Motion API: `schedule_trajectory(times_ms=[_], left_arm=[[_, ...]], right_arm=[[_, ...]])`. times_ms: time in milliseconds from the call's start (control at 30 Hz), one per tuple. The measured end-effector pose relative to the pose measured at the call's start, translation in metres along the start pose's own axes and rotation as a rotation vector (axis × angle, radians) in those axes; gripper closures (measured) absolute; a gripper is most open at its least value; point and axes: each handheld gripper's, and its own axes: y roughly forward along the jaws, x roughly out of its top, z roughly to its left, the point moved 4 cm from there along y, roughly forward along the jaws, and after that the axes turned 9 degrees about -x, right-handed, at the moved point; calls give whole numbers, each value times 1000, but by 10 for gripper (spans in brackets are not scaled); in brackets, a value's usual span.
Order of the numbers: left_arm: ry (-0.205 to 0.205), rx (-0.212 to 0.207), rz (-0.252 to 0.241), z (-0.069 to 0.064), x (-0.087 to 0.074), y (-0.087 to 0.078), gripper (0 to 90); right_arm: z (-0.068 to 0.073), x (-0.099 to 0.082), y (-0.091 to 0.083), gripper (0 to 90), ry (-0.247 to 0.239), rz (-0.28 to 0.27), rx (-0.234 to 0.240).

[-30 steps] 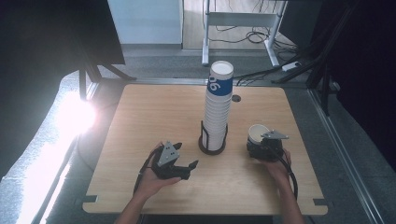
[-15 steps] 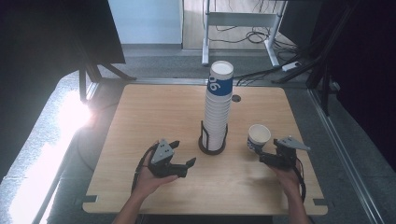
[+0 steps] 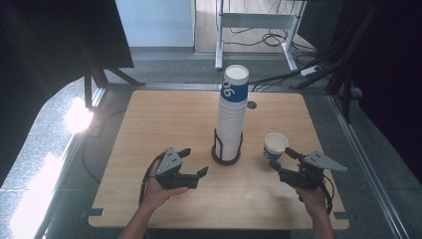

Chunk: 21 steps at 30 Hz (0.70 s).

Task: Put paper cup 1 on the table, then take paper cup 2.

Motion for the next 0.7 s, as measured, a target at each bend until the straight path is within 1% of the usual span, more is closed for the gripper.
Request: schedule_trajectory(times_ms=[67,100,200,267,300,333,433,467,500,567,700], left_arm=[[6,2,1,1,4,2,148],[4,5,0,2,7,4,148],[1,-21,-6,4,17,12,147],[13,-35,2,5,26,20,147],[19,-35,8,6,29,22,144],[26,-33,11,8,35,26,141],[15,-44,-3,14,48,32,121],[12,-45,-11,16,53,33,119],[10,-42,-12,18,56,34,118],[7,-17,-9,23,63,37,114],[4,-34,-3,28,71,45,119]], right_arm=[[7,1,1,253,-15,1,41],[10,2,2,257,-13,5,49],[18,2,4,275,-18,5,90],[21,2,4,279,-32,5,105],[23,3,4,283,-35,3,116],[23,3,3,285,-34,2,120],[23,5,2,300,-38,-8,130],[23,5,1,300,-32,-11,136],[23,5,1,301,-25,-11,141],[22,5,0,303,-24,-13,148],[23,6,0,303,-31,-14,145]])
